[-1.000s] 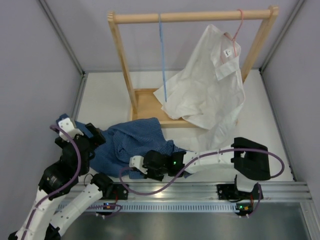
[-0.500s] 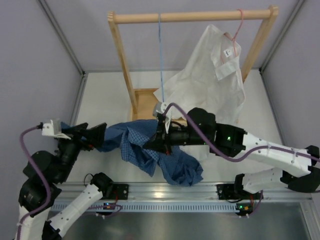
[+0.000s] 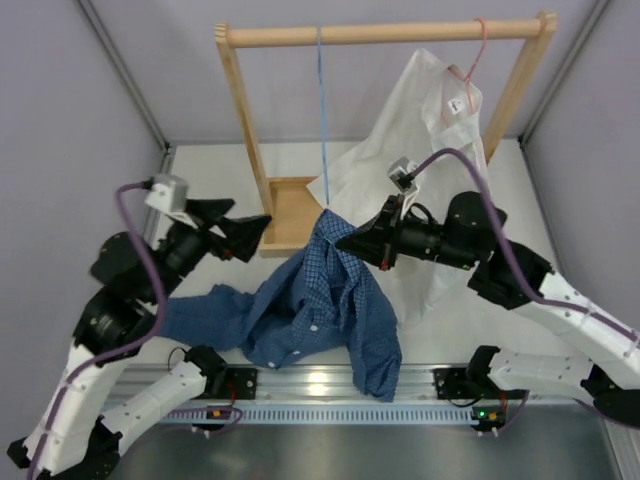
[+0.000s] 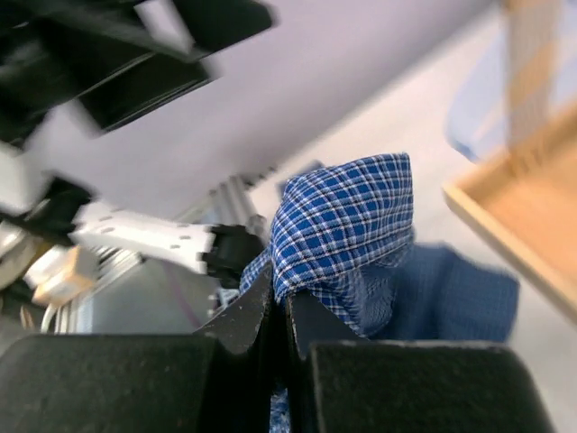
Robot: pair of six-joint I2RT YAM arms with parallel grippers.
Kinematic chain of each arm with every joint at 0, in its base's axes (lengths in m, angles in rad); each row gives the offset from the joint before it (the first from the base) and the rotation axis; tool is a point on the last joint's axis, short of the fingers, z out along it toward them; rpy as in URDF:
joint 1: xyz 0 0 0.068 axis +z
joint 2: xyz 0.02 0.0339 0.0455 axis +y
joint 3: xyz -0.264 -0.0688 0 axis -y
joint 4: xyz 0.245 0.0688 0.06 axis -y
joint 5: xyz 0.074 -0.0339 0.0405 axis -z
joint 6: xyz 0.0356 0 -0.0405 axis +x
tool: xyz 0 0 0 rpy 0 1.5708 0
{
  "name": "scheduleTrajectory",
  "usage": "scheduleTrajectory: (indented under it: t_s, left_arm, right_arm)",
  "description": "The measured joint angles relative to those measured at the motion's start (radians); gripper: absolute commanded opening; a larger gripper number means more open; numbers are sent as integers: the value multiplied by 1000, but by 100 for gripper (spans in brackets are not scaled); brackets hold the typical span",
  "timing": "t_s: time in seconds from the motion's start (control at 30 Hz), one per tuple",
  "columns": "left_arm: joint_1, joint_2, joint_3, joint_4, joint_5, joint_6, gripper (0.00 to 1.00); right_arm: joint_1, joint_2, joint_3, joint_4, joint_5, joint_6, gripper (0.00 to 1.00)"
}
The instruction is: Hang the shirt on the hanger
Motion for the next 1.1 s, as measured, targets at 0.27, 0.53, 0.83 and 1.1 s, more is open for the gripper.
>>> scheduleTrajectory:
  t_s: [0.27, 0.53, 0.83, 1.1]
  left_arm:
    - [-40, 108, -451, 155, 265, -107, 98]
    - [-290, 282, -527, 254, 86, -170, 98]
    - [-308, 502, -526, 387, -55, -107, 80]
    - [-308, 570, -538, 510, 10, -79, 27]
  right_arm:
    - [-179, 2, -524, 49, 117, 212, 0]
    - [-184, -109, -615, 103, 140, 233, 3]
    - [-184, -187, -616, 107, 19, 157, 5]
    - [-184, -243, -616, 103, -24, 121, 11]
